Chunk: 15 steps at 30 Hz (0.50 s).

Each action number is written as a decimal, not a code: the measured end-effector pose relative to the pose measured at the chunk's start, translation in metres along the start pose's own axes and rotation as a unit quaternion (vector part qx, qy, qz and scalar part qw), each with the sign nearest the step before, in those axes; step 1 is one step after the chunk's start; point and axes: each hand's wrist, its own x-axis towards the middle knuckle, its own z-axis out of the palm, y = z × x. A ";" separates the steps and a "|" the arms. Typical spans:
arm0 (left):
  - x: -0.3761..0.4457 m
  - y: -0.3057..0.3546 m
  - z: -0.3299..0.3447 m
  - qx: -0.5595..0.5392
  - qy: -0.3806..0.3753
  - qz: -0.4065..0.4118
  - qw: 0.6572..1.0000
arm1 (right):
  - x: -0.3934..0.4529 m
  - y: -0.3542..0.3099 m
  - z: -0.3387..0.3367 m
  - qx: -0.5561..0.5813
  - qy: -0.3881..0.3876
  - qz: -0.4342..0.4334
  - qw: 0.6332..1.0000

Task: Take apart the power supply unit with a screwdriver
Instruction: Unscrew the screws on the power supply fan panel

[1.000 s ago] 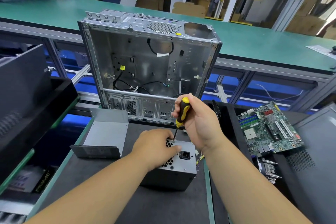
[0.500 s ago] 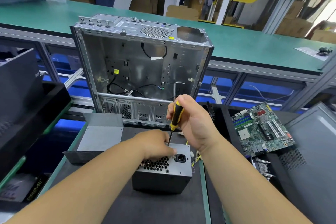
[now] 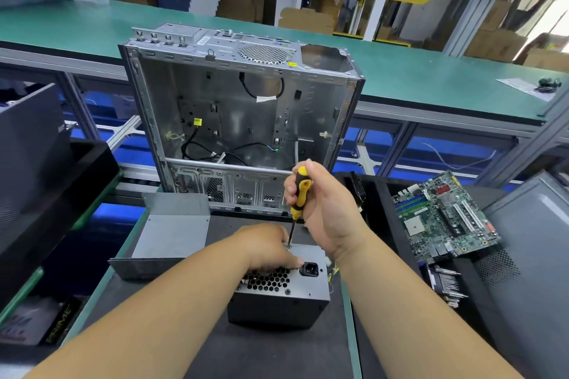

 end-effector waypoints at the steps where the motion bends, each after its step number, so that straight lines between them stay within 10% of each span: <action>1: 0.000 0.000 0.001 0.002 0.003 -0.004 1.000 | 0.000 0.000 -0.001 -0.013 0.007 -0.001 1.000; 15: 0.003 -0.001 0.006 0.033 0.027 -0.012 0.999 | 0.001 0.003 0.006 0.006 0.011 -0.006 1.000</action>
